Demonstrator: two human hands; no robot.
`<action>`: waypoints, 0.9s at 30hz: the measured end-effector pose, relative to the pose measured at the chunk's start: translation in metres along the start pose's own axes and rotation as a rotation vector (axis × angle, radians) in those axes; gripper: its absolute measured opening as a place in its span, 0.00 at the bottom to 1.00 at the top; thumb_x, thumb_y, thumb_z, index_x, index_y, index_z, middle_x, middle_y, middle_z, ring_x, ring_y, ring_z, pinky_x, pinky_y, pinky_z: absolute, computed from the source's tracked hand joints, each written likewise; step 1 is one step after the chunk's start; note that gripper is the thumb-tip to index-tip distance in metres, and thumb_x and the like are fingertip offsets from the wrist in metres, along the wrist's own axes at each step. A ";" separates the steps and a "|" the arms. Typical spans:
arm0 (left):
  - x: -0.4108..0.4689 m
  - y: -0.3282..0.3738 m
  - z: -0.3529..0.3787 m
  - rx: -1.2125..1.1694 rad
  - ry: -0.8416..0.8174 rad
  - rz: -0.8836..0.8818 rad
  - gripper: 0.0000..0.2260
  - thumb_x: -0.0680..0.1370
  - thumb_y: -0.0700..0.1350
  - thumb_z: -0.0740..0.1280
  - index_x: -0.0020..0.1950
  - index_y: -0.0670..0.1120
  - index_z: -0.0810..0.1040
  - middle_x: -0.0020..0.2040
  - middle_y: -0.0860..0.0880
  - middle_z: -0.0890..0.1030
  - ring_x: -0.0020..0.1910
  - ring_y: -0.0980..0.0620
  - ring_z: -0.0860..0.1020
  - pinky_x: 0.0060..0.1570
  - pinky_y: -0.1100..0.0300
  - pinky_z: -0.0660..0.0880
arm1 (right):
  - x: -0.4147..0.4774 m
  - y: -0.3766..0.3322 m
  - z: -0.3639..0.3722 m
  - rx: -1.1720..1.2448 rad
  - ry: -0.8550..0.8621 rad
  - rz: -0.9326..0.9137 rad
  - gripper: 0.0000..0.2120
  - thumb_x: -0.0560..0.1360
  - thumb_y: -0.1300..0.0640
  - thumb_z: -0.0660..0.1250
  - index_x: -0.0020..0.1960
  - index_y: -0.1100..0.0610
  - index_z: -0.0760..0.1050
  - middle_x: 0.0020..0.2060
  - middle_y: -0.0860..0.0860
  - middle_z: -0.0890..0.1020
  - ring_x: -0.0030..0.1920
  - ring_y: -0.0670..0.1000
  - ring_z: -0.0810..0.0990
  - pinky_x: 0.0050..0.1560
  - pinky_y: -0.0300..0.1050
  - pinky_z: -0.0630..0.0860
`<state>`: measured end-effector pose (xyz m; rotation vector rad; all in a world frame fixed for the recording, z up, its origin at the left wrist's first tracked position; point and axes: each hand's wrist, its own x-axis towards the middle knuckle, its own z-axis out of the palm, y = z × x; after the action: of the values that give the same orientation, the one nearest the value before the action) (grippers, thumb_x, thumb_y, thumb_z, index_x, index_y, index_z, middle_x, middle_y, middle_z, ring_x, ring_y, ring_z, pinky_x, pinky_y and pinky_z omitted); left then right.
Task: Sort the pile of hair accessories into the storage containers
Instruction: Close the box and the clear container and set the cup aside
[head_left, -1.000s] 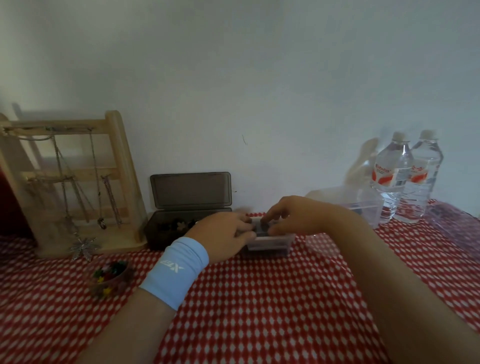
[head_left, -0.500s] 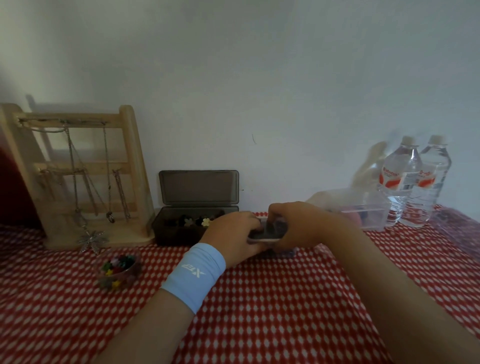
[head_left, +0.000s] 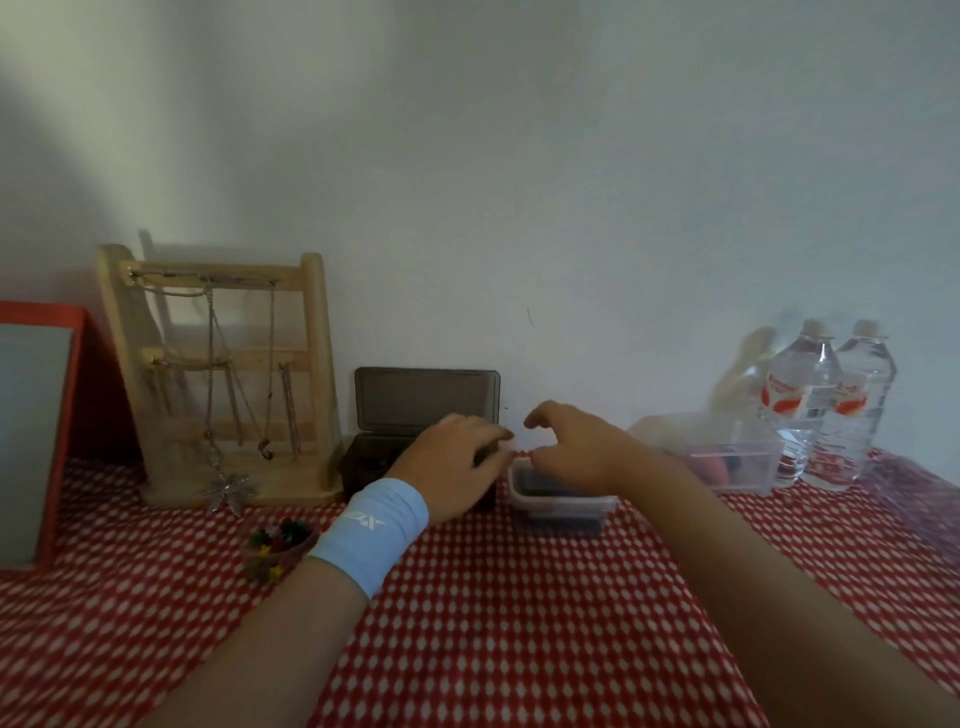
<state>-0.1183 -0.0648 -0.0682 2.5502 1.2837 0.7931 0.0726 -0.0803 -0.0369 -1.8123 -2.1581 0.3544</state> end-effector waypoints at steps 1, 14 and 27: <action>-0.001 -0.009 -0.009 0.009 0.059 -0.022 0.16 0.82 0.53 0.59 0.68 0.52 0.74 0.65 0.53 0.76 0.66 0.54 0.69 0.68 0.53 0.67 | 0.005 -0.007 0.001 0.064 0.053 0.000 0.25 0.78 0.49 0.64 0.73 0.50 0.64 0.70 0.52 0.72 0.65 0.53 0.73 0.65 0.51 0.72; -0.021 -0.047 -0.059 0.159 0.156 -0.089 0.24 0.84 0.49 0.53 0.80 0.49 0.51 0.80 0.52 0.53 0.78 0.52 0.51 0.77 0.55 0.50 | 0.034 -0.043 0.016 0.296 0.123 -0.022 0.25 0.85 0.42 0.47 0.78 0.51 0.60 0.70 0.57 0.72 0.67 0.60 0.73 0.65 0.50 0.69; -0.036 -0.065 -0.045 0.404 -0.244 -0.155 0.21 0.82 0.41 0.61 0.75 0.48 0.67 0.75 0.48 0.67 0.72 0.49 0.66 0.69 0.62 0.60 | 0.026 -0.035 0.045 -0.214 0.066 -0.144 0.15 0.77 0.44 0.69 0.58 0.53 0.78 0.54 0.50 0.75 0.52 0.52 0.76 0.54 0.47 0.75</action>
<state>-0.2048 -0.0568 -0.0685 2.6849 1.6669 0.1959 0.0191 -0.0606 -0.0636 -1.7332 -2.3383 0.0307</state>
